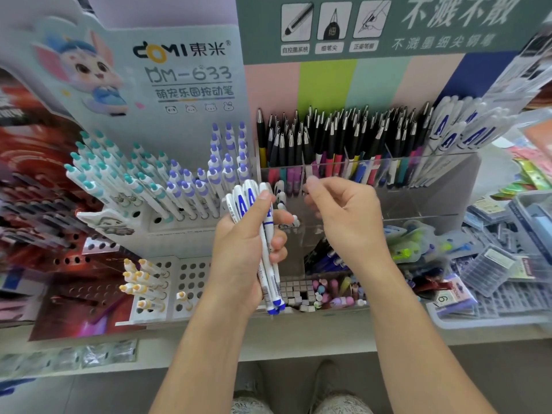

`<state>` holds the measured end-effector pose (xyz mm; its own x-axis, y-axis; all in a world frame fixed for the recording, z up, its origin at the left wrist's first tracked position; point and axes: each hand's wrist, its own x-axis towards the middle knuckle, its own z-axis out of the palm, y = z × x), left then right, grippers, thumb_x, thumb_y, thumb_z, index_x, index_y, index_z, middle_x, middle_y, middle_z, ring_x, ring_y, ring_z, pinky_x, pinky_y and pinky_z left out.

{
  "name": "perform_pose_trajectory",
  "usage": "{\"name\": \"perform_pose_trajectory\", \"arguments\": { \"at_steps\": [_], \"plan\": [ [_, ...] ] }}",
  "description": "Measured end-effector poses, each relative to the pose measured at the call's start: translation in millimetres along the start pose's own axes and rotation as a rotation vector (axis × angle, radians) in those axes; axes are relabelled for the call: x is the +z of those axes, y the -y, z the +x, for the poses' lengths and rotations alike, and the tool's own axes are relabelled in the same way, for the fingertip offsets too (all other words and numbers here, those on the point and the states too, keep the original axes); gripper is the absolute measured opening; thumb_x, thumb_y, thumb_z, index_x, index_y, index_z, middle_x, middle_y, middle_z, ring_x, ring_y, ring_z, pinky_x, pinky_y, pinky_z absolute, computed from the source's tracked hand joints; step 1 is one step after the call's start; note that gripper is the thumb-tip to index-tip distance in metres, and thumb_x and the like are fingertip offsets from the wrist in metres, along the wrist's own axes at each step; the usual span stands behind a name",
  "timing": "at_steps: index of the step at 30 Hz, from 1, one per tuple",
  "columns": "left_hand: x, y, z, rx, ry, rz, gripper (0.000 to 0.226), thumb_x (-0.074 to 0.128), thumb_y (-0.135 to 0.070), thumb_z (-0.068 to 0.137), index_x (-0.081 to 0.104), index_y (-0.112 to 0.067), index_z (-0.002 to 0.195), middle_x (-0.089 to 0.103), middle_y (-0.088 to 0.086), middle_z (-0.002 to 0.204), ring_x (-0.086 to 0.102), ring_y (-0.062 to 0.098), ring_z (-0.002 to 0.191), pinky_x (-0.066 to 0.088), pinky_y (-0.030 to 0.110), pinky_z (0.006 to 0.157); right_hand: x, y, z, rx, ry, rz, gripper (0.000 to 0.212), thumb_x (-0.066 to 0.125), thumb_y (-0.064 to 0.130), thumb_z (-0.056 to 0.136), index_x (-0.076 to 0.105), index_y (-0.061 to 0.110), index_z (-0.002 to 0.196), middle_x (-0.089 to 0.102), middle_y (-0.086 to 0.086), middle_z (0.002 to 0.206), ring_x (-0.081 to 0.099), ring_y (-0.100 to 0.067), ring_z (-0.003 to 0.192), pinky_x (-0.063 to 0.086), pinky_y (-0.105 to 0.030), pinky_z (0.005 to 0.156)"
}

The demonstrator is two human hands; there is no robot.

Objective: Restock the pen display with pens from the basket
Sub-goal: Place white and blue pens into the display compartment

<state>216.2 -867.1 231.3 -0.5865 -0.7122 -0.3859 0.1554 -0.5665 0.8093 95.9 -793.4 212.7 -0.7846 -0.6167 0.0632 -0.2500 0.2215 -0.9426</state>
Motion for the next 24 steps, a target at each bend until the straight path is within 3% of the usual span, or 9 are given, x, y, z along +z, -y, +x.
{"name": "perform_pose_trajectory", "arguments": {
  "at_steps": [2, 5, 8, 10, 11, 14, 17, 21, 24],
  "plan": [
    [2, 2, -2, -0.021, 0.058, 0.053, 0.015, 0.061, -0.026, 0.096, 0.062, -0.011, 0.097, 0.065, 0.007, 0.069, 0.042, 0.009, 0.042, 0.031, 0.017, 0.036, -8, 17, -1, 0.049, 0.106, 0.076, 0.022, 0.066, 0.036, 0.096, 0.077, 0.027, 0.079, 0.072, 0.003, 0.07, 0.063, -0.002, 0.064, 0.054, -0.023, 0.063],
    [6, 5, -4, -0.037, 0.114, 0.122, 0.021, 0.06, -0.025, 0.098, 0.063, -0.005, 0.102, 0.063, 0.009, 0.073, 0.043, 0.01, 0.044, 0.032, 0.018, 0.036, -13, 32, -7, 0.194, 0.305, 0.238, 0.026, 0.07, 0.032, 0.093, 0.077, 0.011, 0.078, 0.062, -0.004, 0.063, 0.052, -0.008, 0.054, 0.044, -0.017, 0.054],
    [8, 5, -5, -0.046, 0.107, 0.146, 0.021, 0.06, -0.023, 0.098, 0.063, -0.003, 0.103, 0.064, 0.013, 0.076, 0.047, 0.012, 0.044, 0.034, 0.019, 0.036, -11, 30, -8, 0.29, 0.286, 0.294, 0.028, 0.072, 0.026, 0.091, 0.074, -0.001, 0.087, 0.061, -0.009, 0.068, 0.054, -0.018, 0.06, 0.053, -0.044, 0.068],
    [8, 5, -6, -0.044, 0.104, 0.172, 0.02, 0.063, -0.022, 0.096, 0.065, -0.003, 0.101, 0.065, 0.015, 0.079, 0.051, 0.014, 0.046, 0.038, 0.02, 0.036, -9, 29, -8, 0.34, 0.242, 0.326, 0.021, 0.072, 0.02, 0.09, 0.075, -0.001, 0.089, 0.066, -0.011, 0.074, 0.063, -0.023, 0.066, 0.054, -0.06, 0.086],
    [8, 6, -7, -0.041, 0.107, 0.174, 0.018, 0.064, -0.022, 0.095, 0.066, -0.004, 0.099, 0.066, 0.014, 0.077, 0.054, 0.015, 0.047, 0.04, 0.021, 0.037, -8, 29, -9, 0.351, 0.22, 0.343, 0.018, 0.072, 0.017, 0.089, 0.075, 0.0, 0.09, 0.068, -0.01, 0.075, 0.066, -0.022, 0.066, 0.054, -0.06, 0.089],
    [14, 6, -10, -0.021, 0.078, 0.137, 0.016, 0.064, -0.02, 0.096, 0.069, -0.005, 0.095, 0.072, 0.012, 0.074, 0.065, 0.018, 0.054, 0.051, 0.024, 0.044, -6, 32, -13, 0.305, 0.146, 0.397, 0.014, 0.07, 0.014, 0.092, 0.073, 0.001, 0.092, 0.073, -0.013, 0.076, 0.068, -0.018, 0.062, 0.059, -0.036, 0.066],
    [17, 4, -9, -0.003, -0.012, 0.026, 0.018, 0.062, -0.019, 0.096, 0.069, -0.003, 0.101, 0.075, 0.017, 0.08, 0.073, 0.023, 0.065, 0.058, 0.028, 0.055, -9, 37, -9, 0.179, 0.026, 0.479, 0.016, 0.062, 0.017, 0.099, 0.067, 0.005, 0.088, 0.063, -0.004, 0.068, 0.057, -0.015, 0.06, 0.05, -0.025, 0.055],
    [6, -3, -5, 0.022, -0.084, -0.033, 0.022, 0.063, -0.023, 0.095, 0.071, -0.006, 0.106, 0.076, 0.01, 0.081, 0.07, 0.014, 0.062, 0.055, 0.021, 0.051, -26, 37, 4, -0.101, -0.278, 0.684, 0.014, 0.049, 0.016, 0.106, 0.055, 0.012, 0.094, 0.062, -0.001, 0.074, 0.055, -0.012, 0.061, 0.047, -0.026, 0.055],
    [0, -7, -4, 0.026, -0.056, -0.073, 0.022, 0.062, -0.026, 0.095, 0.071, -0.012, 0.109, 0.071, 0.003, 0.078, 0.054, 0.006, 0.052, 0.044, 0.015, 0.043, -28, 25, 8, -0.256, -0.487, 0.551, 0.011, 0.048, 0.015, 0.107, 0.051, 0.015, 0.096, 0.061, -0.002, 0.079, 0.06, -0.016, 0.066, 0.053, -0.033, 0.058]
  ]
}}
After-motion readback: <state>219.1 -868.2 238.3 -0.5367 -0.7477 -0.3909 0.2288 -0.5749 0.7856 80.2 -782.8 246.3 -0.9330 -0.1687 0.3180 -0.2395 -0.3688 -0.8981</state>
